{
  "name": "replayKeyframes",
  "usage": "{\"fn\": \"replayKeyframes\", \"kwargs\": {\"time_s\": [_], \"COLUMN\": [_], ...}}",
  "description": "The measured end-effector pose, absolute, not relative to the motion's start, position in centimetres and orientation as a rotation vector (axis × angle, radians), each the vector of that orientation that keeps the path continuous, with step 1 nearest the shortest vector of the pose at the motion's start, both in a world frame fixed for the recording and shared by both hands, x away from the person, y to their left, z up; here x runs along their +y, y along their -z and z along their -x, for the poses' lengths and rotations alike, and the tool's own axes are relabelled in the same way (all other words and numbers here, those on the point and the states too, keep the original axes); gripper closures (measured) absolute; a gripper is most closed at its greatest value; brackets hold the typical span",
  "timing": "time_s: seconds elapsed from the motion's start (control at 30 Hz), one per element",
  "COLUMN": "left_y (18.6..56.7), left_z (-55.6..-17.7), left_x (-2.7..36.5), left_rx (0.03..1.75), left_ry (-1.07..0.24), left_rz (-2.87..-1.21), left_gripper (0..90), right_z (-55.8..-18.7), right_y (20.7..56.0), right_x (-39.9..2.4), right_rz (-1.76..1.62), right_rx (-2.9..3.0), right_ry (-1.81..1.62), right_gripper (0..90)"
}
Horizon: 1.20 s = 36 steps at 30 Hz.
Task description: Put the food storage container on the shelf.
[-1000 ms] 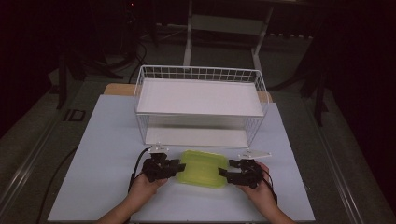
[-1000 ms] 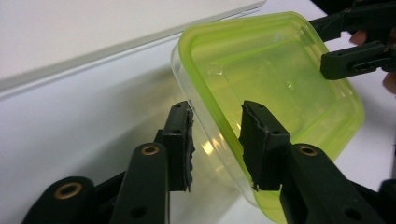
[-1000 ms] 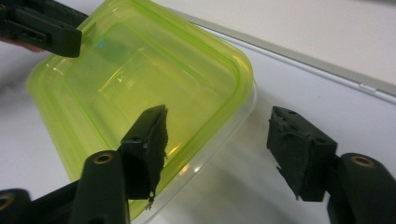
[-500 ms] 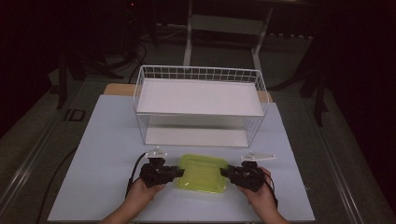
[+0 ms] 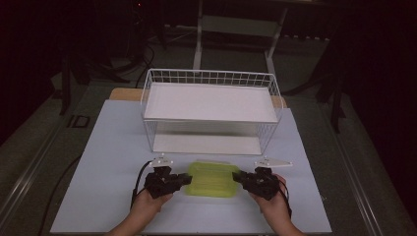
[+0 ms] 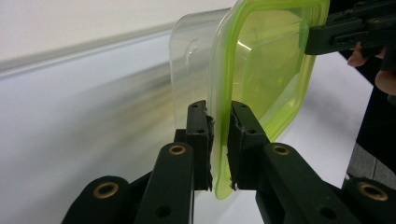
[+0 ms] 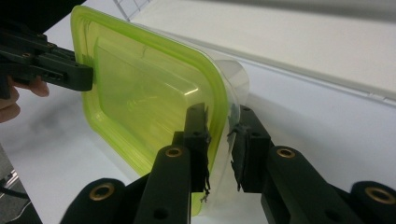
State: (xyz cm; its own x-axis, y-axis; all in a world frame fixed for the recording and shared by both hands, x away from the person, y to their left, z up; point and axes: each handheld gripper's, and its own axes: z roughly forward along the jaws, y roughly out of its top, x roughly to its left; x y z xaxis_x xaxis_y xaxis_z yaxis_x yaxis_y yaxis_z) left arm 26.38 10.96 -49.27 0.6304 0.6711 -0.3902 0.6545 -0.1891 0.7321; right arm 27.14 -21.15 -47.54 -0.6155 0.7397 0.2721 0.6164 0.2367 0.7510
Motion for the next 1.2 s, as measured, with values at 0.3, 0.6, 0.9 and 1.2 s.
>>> {"fn": "replayKeyframes", "kwargs": {"time_s": [0.3, 0.6, 0.9, 1.2], "left_y": [46.8, 46.8, 48.0, 48.8], "left_z": [-28.5, -30.6, -32.5, -33.8], "left_x": [10.9, 10.9, 10.9, 10.9], "left_rx": [1.048, 1.078, 1.117, 1.142], "left_ry": [-0.095, -0.122, -0.151, -0.165], "left_rz": [-1.847, -1.821, -1.837, -1.827], "left_gripper": [80.8, 80.7, 80.6, 80.6], "right_z": [-29.4, -31.7, -33.5, -35.1], "right_y": [44.8, 44.3, 45.9, 46.7], "right_x": [-21.0, -20.4, -19.7, -19.2], "right_rz": [-1.272, -1.281, -1.308, -1.33], "right_rx": [2.3, 2.238, 2.224, 2.207], "right_ry": [-1.348, -1.364, -1.338, -1.323], "right_gripper": [77.1, 76.8, 76.5, 75.7]}}
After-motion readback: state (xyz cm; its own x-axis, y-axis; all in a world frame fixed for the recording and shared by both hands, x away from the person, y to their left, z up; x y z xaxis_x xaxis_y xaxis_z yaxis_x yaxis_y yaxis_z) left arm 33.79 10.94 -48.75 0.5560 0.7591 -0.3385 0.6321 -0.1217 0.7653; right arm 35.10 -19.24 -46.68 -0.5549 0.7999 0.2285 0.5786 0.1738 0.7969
